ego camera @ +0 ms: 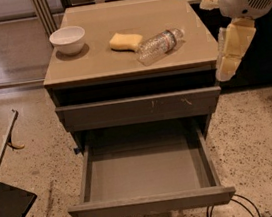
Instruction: Place water bottle into middle drawer
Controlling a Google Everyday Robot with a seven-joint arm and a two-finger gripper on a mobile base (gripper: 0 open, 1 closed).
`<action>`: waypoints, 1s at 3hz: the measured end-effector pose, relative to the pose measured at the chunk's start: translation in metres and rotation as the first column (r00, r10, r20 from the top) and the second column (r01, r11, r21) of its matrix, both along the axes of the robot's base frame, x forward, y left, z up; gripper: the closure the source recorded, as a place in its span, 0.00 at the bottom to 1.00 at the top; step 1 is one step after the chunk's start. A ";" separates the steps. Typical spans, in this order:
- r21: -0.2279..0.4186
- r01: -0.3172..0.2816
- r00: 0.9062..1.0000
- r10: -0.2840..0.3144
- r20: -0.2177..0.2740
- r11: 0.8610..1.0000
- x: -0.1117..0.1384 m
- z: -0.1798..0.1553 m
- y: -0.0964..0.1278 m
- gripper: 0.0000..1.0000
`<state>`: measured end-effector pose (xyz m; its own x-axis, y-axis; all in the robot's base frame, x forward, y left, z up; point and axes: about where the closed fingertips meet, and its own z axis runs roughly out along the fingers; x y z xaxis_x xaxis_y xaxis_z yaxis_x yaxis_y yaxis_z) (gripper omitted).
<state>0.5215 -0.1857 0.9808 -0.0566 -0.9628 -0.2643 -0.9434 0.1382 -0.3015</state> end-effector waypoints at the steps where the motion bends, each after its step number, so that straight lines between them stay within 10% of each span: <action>1: 0.058 -0.048 0.997 0.044 0.062 0.997 0.067 0.012 0.025 0.00; 3: 0.074 -0.041 0.995 0.035 0.091 0.996 0.065 0.017 0.024 0.00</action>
Offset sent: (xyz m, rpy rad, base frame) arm 0.0531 0.0206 0.0037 0.0423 -0.0326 0.0415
